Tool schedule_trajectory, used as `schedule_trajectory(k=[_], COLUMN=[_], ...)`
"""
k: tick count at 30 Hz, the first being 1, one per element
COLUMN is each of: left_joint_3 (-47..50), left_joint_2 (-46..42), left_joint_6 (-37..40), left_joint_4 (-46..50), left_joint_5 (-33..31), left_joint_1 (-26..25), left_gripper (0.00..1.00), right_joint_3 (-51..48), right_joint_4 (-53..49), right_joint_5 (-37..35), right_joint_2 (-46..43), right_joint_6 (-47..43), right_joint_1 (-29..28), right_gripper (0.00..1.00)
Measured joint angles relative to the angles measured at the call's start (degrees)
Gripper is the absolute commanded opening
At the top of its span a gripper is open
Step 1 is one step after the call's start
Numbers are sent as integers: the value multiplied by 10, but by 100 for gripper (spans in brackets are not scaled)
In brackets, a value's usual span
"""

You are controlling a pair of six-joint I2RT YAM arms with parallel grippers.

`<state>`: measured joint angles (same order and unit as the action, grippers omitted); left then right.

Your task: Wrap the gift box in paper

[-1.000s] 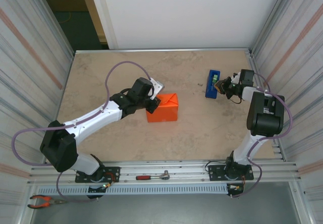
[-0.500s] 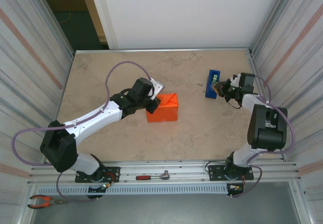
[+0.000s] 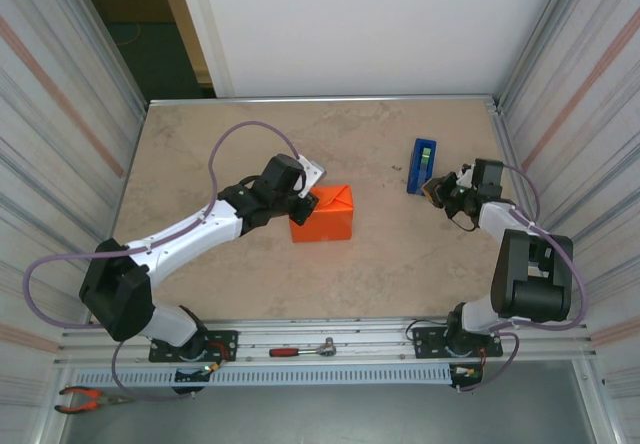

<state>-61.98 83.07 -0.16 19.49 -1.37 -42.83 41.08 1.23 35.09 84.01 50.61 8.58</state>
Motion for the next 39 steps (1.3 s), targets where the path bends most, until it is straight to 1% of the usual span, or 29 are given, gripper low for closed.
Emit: schedule_trajectory(k=[6,15,20,23,25,31,34,39], left_joint_3=[0,0,0,0,0,0,0,0], left_joint_2=[0,0,0,0,0,0,0,0], left_joint_6=[0,0,0,0,0,0,0,0], left_joint_4=[0,0,0,0,0,0,0,0], left_joint_5=[0,0,-2,-2,-2,-2,-2,-2], left_joint_1=[0,0,-1,-1,-1,-1,-1,-2], left_gripper=[18,18,18,18,18,17,17,16], right_joint_3=[-20,-24,-17,-19,-25,-38,-25,54], right_joint_4=[-5,9,15,13,7,-28,-50,-80], right_joint_5=[-18,-26,-25,-26,-26,-29,-41,-58], right_joint_2=[5,97,115,104,82,-29,-75,-92], right_joint_6=[0,17,19,19,19,17,16,15], right_joint_1=[0,-7,-22,-21,-18,-7,-38,-145], right_gripper=[0,0,0,0,0,0,0,0])
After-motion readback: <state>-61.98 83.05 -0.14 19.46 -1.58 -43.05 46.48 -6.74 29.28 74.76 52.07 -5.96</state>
